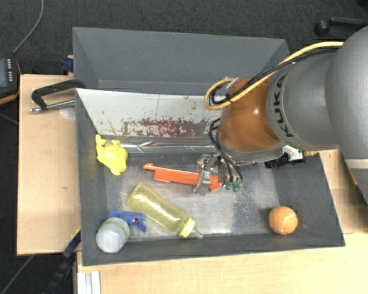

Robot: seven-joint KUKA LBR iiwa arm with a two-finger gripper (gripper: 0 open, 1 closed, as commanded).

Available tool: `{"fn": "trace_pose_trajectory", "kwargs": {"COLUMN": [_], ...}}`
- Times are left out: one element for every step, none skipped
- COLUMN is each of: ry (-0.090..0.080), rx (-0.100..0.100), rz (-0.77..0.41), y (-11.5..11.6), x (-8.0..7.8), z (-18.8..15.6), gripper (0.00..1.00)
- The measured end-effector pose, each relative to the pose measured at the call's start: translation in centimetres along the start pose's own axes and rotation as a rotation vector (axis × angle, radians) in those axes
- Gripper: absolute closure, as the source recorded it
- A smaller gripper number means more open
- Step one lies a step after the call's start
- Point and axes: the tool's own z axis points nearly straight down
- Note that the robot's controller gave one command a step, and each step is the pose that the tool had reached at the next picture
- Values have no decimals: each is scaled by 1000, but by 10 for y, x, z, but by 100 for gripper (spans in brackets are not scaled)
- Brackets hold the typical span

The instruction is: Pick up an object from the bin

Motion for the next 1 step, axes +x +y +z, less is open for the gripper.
{"fn": "trace_pose_trajectory", "kwargs": {"ry": [0], "rx": [0], "rz": [0], "y": [0], "x": [0], "z": [0], "gripper": [100]}}
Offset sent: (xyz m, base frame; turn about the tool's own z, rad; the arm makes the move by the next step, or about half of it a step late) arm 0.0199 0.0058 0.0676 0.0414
